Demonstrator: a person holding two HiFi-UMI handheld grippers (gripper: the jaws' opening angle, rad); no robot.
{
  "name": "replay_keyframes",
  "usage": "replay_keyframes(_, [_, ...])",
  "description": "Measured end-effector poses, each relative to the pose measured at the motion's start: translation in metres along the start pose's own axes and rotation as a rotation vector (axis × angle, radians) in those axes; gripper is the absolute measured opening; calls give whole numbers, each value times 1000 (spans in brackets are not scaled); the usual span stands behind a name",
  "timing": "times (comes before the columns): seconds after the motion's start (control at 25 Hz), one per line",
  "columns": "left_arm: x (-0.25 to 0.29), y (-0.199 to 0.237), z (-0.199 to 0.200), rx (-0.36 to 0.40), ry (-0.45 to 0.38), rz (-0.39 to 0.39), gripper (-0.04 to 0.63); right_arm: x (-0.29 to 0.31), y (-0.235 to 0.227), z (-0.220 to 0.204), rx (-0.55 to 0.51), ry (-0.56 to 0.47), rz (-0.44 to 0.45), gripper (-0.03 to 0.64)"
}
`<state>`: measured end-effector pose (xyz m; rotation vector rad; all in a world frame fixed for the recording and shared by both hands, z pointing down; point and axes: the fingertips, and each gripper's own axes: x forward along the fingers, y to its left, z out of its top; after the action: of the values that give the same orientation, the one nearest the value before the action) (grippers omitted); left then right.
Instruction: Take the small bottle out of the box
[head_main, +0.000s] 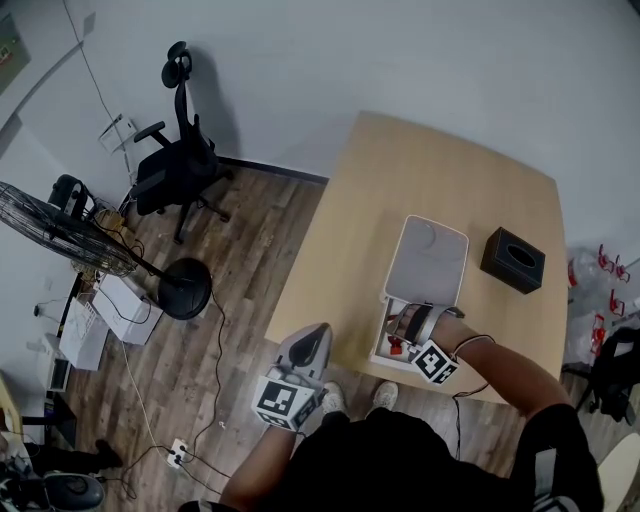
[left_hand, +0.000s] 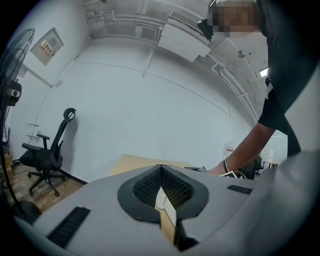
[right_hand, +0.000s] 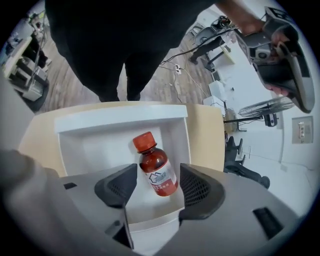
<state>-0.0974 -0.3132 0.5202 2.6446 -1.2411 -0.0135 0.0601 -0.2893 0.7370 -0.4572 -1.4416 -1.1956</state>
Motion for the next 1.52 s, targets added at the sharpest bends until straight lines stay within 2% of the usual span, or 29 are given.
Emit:
replay_keyframes(0.48, [-6, 20, -4, -16, 10, 114, 14, 17, 3, -7, -32, -24, 25, 214])
replay_keyframes(0.84, [-6, 21, -10, -22, 21, 125, 14, 20, -1, -4, 27, -35, 39, 210])
replay_keyframes(1.16, [-2, 15, -13, -30, 30, 127, 14, 14, 1, -3, 165, -49, 35, 207])
replay_keyframes(1.32, [0, 14, -14, -40, 31, 125, 14, -1, -6, -10, 263, -46, -20, 207])
replay_keyframes(1.52, [-1, 12, -14, -42, 34, 114, 14, -26, -23, -12, 473, -67, -116, 207])
